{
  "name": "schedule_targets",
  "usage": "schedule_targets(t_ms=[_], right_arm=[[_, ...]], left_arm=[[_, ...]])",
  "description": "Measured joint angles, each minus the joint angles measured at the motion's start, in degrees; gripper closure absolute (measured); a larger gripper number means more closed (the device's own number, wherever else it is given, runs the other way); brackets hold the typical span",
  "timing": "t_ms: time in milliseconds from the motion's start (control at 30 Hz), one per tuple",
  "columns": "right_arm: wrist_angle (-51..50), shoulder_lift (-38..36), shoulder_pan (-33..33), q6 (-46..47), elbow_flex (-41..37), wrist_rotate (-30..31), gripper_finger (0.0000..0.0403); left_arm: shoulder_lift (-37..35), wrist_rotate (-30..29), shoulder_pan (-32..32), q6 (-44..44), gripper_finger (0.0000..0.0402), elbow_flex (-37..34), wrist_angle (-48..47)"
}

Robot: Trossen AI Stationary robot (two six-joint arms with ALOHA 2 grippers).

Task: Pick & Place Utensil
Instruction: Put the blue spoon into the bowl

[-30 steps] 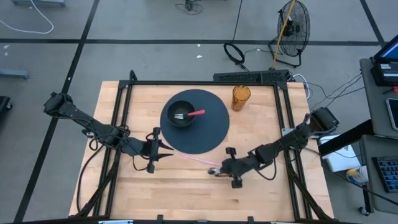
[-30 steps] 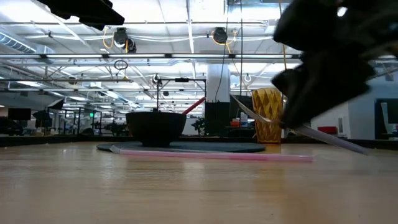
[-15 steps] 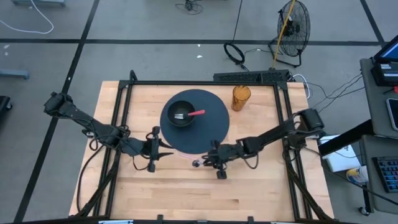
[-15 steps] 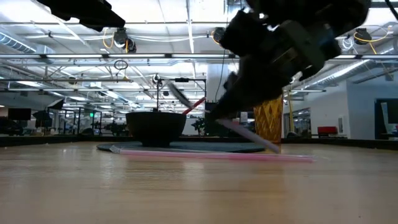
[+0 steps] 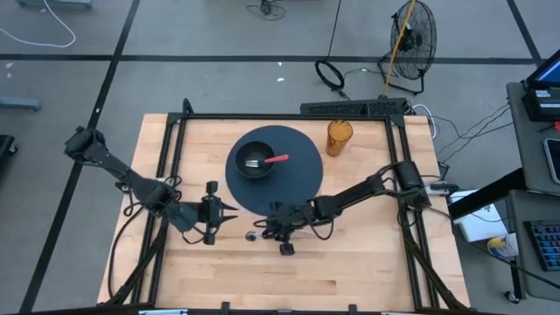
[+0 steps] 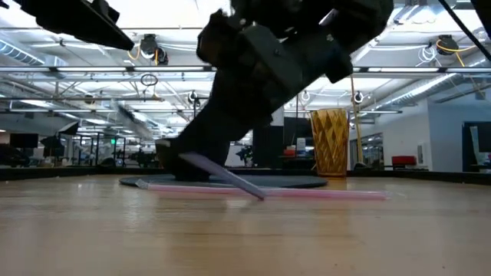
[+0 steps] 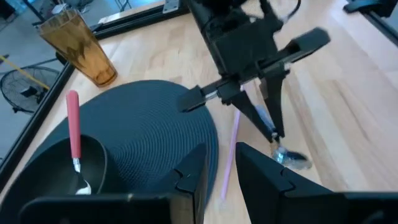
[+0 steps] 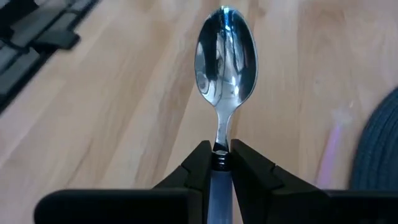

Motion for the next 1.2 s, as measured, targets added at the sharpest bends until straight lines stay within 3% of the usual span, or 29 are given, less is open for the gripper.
schedule_targets(t_ms=[567, 933, 1200], right_arm=[[0.18, 3.92, -1.41, 4.24, 1.44, -1.38, 0.0354], [2.38, 3.65, -1.39, 2.51, 1.44, -1.49, 0.0291], [-5.89, -3.84, 0.27, -3.58, 0.28, -1.4, 0.0257]], left_arm=[[0.0, -3.03, -3.18, -1.91, 0.0311, 0.0, -0.58], [0.0, -2.62, -3.14, -3.8, 0.0311, 0.0, -0.56], [0.1, 1.47, -1.95, -7.98, 0.0311, 0.0, 0.44]])
